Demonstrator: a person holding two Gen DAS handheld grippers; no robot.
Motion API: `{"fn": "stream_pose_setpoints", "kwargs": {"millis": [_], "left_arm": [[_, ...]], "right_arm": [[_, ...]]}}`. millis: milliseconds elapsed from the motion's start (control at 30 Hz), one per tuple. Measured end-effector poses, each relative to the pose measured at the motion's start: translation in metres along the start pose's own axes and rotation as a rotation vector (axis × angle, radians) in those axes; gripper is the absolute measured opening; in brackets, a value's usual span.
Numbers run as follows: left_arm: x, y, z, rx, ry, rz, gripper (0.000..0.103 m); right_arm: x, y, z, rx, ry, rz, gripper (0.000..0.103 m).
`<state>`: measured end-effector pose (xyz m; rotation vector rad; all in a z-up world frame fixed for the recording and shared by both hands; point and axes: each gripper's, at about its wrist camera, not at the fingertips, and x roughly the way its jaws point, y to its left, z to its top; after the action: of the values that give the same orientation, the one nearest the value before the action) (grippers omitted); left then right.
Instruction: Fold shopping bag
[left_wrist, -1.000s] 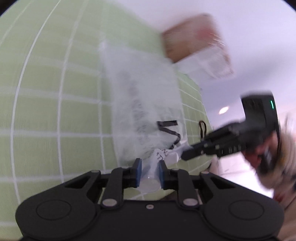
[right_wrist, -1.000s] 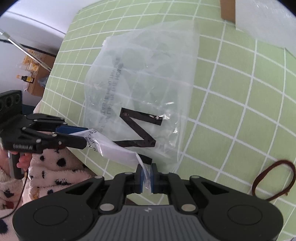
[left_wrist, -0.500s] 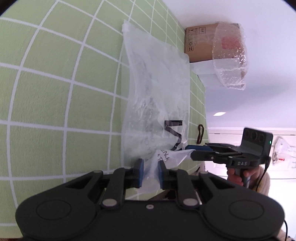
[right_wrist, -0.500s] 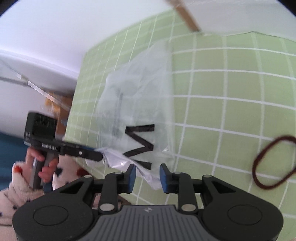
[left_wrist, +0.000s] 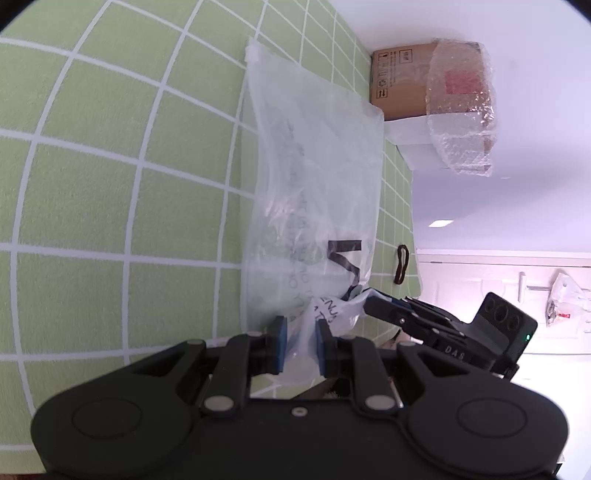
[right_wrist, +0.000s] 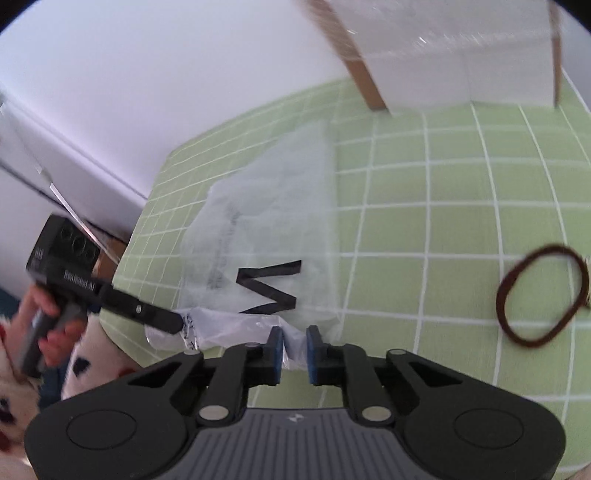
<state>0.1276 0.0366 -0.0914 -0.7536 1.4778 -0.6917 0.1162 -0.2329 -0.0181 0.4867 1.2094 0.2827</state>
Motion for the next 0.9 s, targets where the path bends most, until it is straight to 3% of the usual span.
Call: {"fn": "stream_pose_setpoints", "kwargs": {"millis": [67,167,233,300,367,400,467,567,733,833,867,900], "left_arm": [[-0.002,-0.001,-0.001,0.026,-0.007,-0.006,0.021],[-0.014,-0.014,-0.010,0.171,-0.077,0.024,0.026],[-0.028,-0.027,-0.022,0.296,-0.178,0.081,0.038],[-0.044,-0.049,-0.048,0.531,-0.329,0.213,0.049],[-0.048,-0.065,-0.075,0.758,-0.433,0.330,0.052],[-0.046,-0.074,-0.094,0.918,-0.480,0.394,0.053],[-0.036,-0.081,-0.121,1.141,-0.498,0.435,0.054],[-0.020,-0.080,-0.137,1.293,-0.456,0.428,0.056],[0.001,-0.068,-0.134,1.315,-0.425,0.454,0.056],[0.000,-0.064,-0.124,1.222,-0.460,0.395,0.055],[-0.003,-0.063,-0.120,1.172,-0.471,0.363,0.053],[-0.006,-0.062,-0.116,1.122,-0.482,0.330,0.039]], "right_arm": [[0.002,0.007,0.005,0.003,0.032,-0.038,0.010],[0.007,0.015,0.010,-0.007,0.077,-0.076,0.009],[0.008,0.016,0.013,-0.016,0.099,-0.085,0.008],[0.010,0.017,0.015,-0.029,0.115,-0.089,0.008],[0.011,0.017,0.015,-0.040,0.122,-0.091,0.008],[0.011,0.017,0.015,-0.043,0.124,-0.091,0.008],[0.011,0.018,0.016,-0.048,0.125,-0.092,0.008],[0.012,0.020,0.015,-0.056,0.126,-0.092,0.008],[0.011,0.021,0.014,-0.072,0.118,-0.098,0.008],[0.012,0.021,0.014,-0.075,0.115,-0.099,0.008],[0.012,0.021,0.014,-0.075,0.114,-0.098,0.008],[0.012,0.021,0.014,-0.075,0.114,-0.098,0.008]]}}
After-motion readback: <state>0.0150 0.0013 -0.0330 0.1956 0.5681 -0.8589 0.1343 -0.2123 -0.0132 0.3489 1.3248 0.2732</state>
